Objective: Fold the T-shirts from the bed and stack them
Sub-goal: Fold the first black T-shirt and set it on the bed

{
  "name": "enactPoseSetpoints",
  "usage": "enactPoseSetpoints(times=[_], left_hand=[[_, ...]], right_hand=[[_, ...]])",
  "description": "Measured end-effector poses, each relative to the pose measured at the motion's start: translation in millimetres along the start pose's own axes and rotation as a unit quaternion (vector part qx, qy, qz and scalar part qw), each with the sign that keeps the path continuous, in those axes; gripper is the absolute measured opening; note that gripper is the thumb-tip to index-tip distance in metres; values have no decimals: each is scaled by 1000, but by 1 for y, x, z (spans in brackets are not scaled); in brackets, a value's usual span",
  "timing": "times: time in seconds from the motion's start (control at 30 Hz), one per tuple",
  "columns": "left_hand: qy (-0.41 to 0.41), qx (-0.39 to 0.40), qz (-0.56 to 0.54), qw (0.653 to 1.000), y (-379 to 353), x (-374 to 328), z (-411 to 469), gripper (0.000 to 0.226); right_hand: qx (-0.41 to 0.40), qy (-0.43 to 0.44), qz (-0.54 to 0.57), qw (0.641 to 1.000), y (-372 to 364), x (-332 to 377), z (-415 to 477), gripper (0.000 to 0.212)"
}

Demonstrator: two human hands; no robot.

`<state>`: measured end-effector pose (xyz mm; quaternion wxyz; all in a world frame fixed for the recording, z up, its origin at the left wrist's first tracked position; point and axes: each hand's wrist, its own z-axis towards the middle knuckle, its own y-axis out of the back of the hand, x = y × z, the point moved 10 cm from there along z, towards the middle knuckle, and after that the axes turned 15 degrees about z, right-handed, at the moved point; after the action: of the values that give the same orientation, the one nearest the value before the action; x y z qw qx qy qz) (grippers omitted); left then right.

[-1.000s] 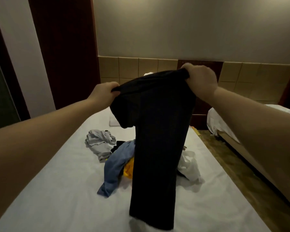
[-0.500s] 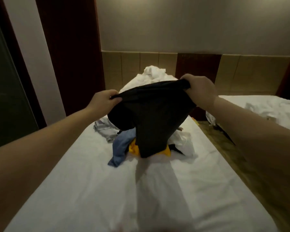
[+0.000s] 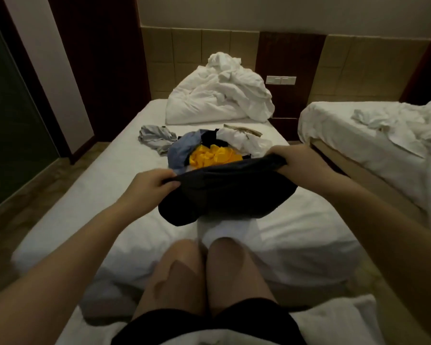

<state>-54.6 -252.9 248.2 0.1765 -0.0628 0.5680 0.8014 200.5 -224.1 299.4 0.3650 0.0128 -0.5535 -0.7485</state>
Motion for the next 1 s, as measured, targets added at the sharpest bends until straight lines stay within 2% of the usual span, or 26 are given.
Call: enactPoseSetpoints(times=[0.13,0.23,0.5,0.63,0.7,0.8,0.87,0.93,1.0], left_hand=[[-10,8,-14,1000,-24,-1,-50,9],[-17,23,-28,999,-43,-1,-73,9],[-2,34,-12,999,-75,9,-96,11],[92,106,-146,979,-104,18,-108,20],[110,112,-182,971,-110,16,-107,21],[69,51,-173,981,-89,4,-94,28],[2,37,-150,988,-78,-6,-89,26],[-38,68,-130,988,-84,-6,-91,9],[-55,115,-102,986,-103,-1,-98,18]], right_hand=[[67,-58,10,996,-24,5,-49,21],[94,-61,-17,994,-40,6,-77,22],[74,-15,15,997,-73,3,-125,12],[46,-46,59,996,-82,-2,-143,15],[36,-53,83,994,-84,-6,-147,14],[-4,-56,86,995,-76,-12,-150,13],[-17,-32,78,996,-74,-10,-158,14],[25,-13,85,996,-88,-6,-174,17],[117,-43,79,989,-117,-11,-192,21]])
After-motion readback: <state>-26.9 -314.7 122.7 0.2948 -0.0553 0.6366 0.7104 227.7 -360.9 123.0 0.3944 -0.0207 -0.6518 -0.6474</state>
